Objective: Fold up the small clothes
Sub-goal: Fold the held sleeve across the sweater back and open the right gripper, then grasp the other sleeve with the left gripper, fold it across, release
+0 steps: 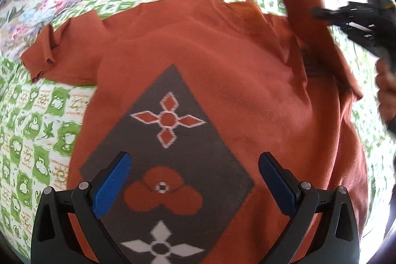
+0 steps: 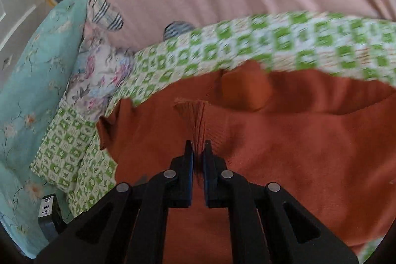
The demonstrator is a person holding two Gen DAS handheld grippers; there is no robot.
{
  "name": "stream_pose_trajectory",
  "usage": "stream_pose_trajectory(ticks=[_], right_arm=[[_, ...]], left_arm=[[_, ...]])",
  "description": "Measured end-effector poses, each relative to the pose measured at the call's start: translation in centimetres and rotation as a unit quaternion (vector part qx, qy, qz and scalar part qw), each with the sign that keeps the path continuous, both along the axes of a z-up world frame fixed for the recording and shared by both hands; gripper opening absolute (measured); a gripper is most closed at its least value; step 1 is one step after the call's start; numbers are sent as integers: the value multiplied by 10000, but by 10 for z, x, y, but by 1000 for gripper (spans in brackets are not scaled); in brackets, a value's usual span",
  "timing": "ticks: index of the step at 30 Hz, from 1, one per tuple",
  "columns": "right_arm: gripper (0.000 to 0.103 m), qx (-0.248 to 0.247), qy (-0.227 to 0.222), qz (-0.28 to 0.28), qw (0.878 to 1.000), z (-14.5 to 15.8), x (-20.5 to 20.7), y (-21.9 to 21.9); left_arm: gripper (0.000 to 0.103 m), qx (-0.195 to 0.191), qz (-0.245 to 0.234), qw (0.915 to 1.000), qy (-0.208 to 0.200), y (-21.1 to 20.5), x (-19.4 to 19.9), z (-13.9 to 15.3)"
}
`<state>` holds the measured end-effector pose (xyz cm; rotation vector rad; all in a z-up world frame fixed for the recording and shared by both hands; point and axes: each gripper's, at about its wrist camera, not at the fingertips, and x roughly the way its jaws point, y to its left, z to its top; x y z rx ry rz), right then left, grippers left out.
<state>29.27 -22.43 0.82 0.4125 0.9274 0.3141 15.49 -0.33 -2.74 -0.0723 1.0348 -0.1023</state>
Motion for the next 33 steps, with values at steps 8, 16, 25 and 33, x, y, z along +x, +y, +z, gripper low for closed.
stream_pose_trajectory(ticks=[8,16,25,33], right_arm=[[14,865,405,588,9937,-48,26,66],[44,1200,-106,74,9927,-13,-20,28],[45,690,-412,-1401,9869,15,-119,-80],[45,109,-76,-2356,9718,-1,-138,-164]], left_arm=[[103,-1187,-88,9929,-32,31,26,-2],[103,-1788,-249,9836,-73,31,85,-8],[35,-1776,-319,9832,-258,17,148,-22],[5,-1123,-74,9891,-951,52,138,8]])
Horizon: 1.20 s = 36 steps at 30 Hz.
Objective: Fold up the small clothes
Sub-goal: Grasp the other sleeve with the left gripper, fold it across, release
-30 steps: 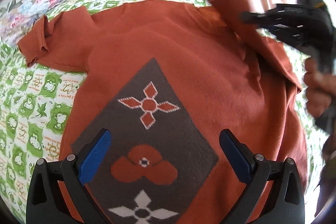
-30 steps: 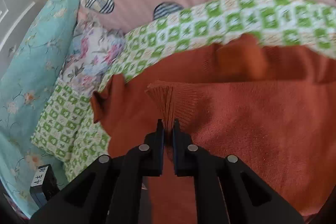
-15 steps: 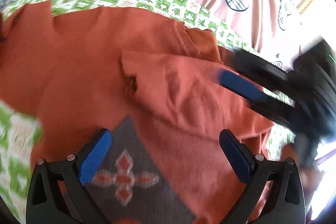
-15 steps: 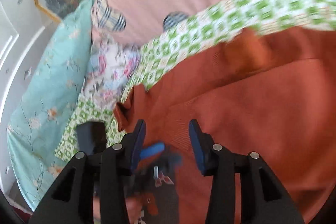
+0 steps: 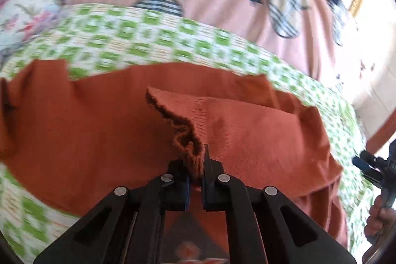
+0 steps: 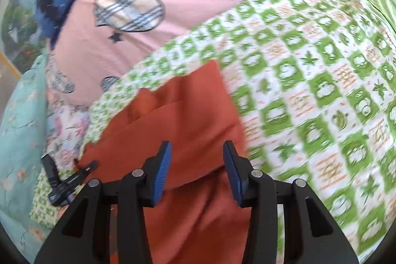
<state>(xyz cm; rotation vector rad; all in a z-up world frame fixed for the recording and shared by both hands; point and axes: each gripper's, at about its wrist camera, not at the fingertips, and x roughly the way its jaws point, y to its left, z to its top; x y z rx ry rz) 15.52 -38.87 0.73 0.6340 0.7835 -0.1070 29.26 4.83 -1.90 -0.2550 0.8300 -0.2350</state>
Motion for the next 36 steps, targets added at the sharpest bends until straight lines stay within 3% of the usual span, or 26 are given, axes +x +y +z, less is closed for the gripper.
stream_pose_trajectory(ticks=[8,14,15,16,17,19,22,24,29,31,34,36], right_arm=[[49,-222,693,198,9972,-38,57,-17],[49,-297,1030,429,9933,-64,95,-13],[38,-228,1059,488,9929,-68,98,-13],[20,-161,1023,514,9933,-70,99,-15],[12,-115,1048,525,9930,-70,99,-17],[12,-151,823,440,9955,-56,88,-23],[12,-684,543,221,9959,-25,67,-30],[12,-792,706,238,9941,-29,68,-33],[12,-861,1116,225,9898,-59,78,-34],[12,-1001,1067,154,9891,-57,81,-33],[12,-1636,898,142,9823,-40,89,-17],[15,-1444,1044,142,9839,-40,93,-19]], left_arm=[[5,-118,729,9972,143,34,1,-7],[5,66,671,9974,247,33,2,-14],[5,56,669,9974,270,33,2,-15],[5,63,664,9974,288,32,3,-16],[5,86,664,9973,306,31,4,-17],[5,143,627,9974,325,28,4,-17],[5,154,413,9988,214,17,2,-10],[5,128,166,9997,148,5,3,-8],[5,535,127,9983,211,-16,9,-18],[5,461,141,9984,291,-11,12,-25],[5,495,148,9984,228,-8,15,-22],[5,537,104,9984,118,-11,21,-14]])
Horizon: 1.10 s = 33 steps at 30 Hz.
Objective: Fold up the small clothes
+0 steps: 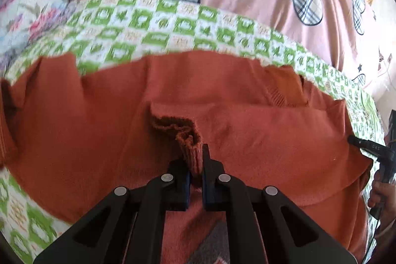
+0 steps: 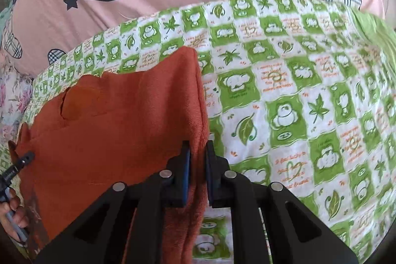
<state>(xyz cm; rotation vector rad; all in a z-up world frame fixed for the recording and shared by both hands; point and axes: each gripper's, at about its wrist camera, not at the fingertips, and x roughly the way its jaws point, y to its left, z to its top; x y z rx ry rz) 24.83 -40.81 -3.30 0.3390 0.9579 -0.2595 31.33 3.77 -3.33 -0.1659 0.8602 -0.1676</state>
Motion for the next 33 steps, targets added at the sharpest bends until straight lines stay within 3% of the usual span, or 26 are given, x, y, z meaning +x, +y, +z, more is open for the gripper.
stream_pose_trajectory(ticks=[2,4,8,13,16,18,20,23,25,28,33], right_arm=[[17,391,179,-98,9990,-5,-2,-8],[22,660,45,-153,9977,-2,-20,-14],[42,951,-175,-131,9952,10,-70,-12],[43,1120,-458,-185,9925,25,-125,5],[44,1166,-653,-88,9910,35,-149,24],[44,1278,-691,28,9894,35,-158,39],[45,1357,-691,192,9882,35,-163,57],[45,1474,-634,410,9862,30,-167,83],[45,1590,-552,530,9843,25,-166,98],[45,1651,-459,727,9825,20,-160,121],[45,1681,-344,944,9806,17,-152,144]], left_arm=[[6,117,10,9999,60,-4,7,0],[6,204,10,9996,200,-6,8,-5],[11,314,-54,9991,295,-3,-6,-12],[20,149,-37,9993,352,10,-38,-10],[36,87,75,9996,250,21,-62,2],[51,120,264,9995,86,36,-83,13],[60,249,503,9984,-44,52,-96,23],[64,418,806,9957,-155,82,-108,33],[65,539,1061,9928,-161,102,-109,38],[80,624,1416,9879,-133,129,-102,40],[81,839,1819,9797,48,160,-66,30]])
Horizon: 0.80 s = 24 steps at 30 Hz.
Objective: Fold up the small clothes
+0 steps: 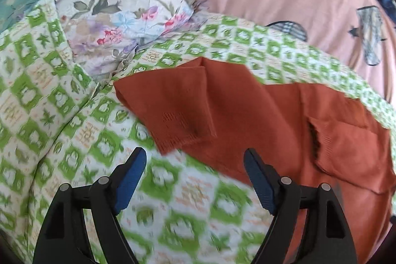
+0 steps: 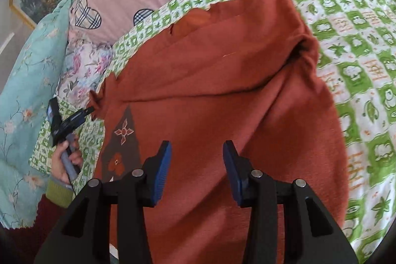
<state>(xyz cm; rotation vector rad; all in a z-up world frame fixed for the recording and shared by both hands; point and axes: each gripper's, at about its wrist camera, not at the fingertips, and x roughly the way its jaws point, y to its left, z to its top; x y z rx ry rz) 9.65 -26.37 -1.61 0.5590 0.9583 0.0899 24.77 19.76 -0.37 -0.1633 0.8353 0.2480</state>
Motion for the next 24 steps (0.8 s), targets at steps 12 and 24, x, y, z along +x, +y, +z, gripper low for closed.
stream_pose_trajectory(ticks=[12,24], right_arm=[[45,-126,88,0,9999,-2,-3,7],[45,-20,-158,-4,9999,5,-8,15]], left_arm=[[10,-60,57,9997,235,32,40,-26],[10,-1493,-2000,9668,-550,-88,-22,56]])
